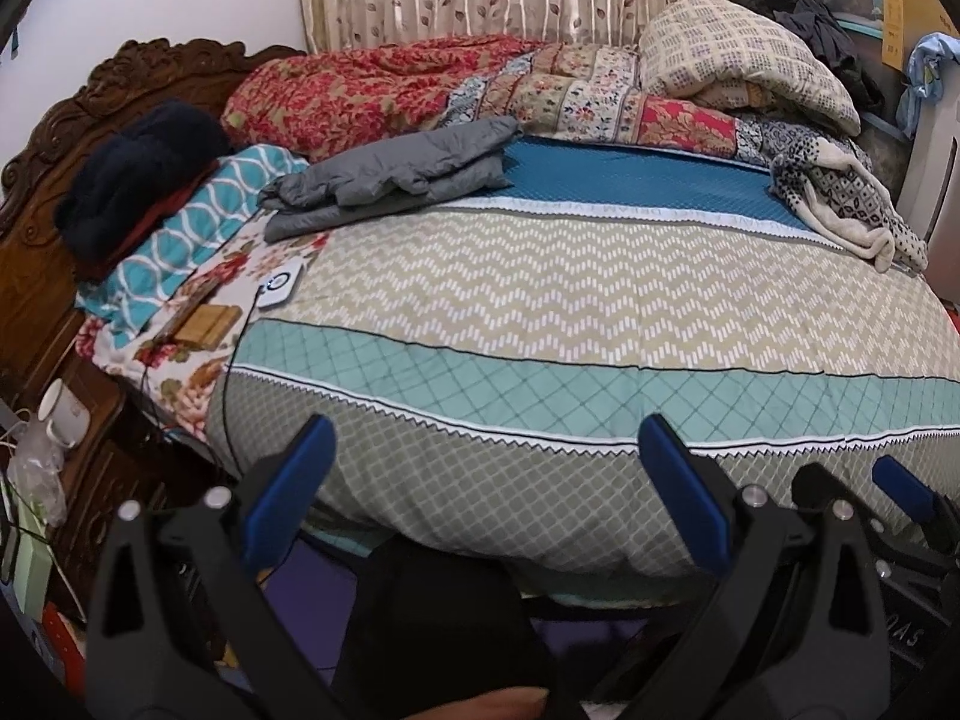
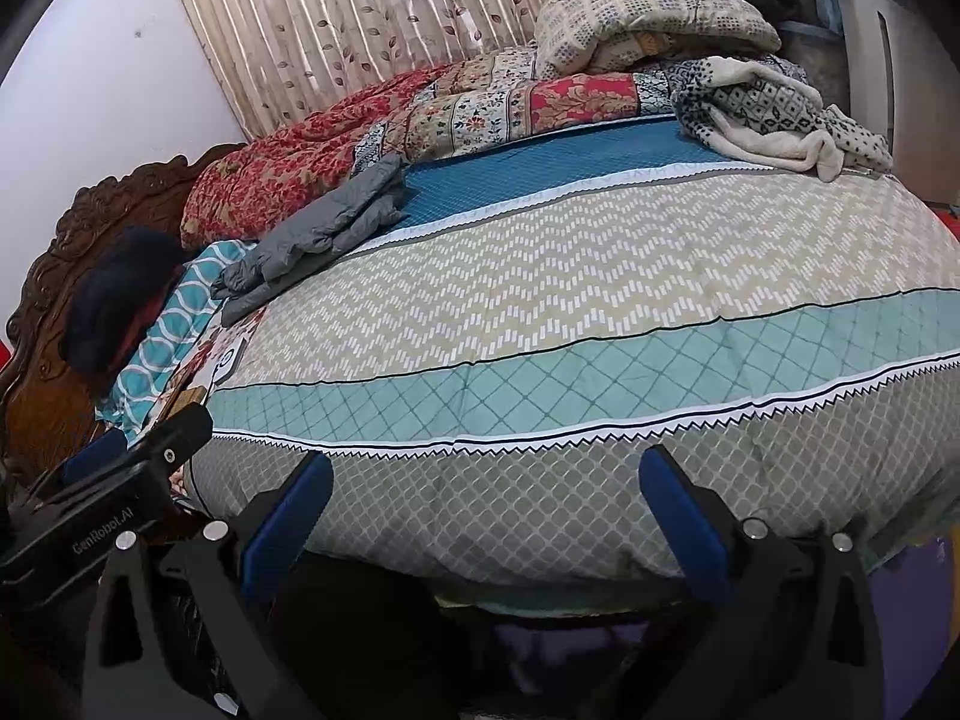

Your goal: Fold large clothes

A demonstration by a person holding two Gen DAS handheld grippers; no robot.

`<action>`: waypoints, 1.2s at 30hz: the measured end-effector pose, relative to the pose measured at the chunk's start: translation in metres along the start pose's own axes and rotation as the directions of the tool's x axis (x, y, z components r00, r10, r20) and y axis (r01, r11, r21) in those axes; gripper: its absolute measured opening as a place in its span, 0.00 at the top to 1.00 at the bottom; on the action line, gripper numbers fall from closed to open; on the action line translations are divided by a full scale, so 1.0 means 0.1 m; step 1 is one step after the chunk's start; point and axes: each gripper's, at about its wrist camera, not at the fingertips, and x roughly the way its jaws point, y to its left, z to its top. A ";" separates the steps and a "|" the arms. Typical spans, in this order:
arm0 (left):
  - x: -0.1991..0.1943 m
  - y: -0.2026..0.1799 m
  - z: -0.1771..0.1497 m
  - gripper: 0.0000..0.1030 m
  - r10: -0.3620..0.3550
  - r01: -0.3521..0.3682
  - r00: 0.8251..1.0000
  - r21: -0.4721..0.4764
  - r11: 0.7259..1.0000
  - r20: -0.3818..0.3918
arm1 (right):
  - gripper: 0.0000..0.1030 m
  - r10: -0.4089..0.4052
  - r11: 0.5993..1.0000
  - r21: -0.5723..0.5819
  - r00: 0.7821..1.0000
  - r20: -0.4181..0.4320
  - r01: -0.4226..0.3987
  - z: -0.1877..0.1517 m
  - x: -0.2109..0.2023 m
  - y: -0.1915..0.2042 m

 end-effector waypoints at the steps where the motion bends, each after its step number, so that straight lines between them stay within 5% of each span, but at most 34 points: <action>1: 0.00 0.00 0.00 0.06 0.000 0.000 1.000 -0.002 1.000 0.000 | 0.21 0.000 1.000 0.000 1.000 0.000 0.000 0.00 0.00 0.00; 36: 0.05 -0.01 -0.09 0.06 -0.005 0.005 1.000 -0.015 1.000 -0.017 | 0.21 -0.006 1.000 -0.011 1.000 0.025 0.007 0.00 -0.06 0.00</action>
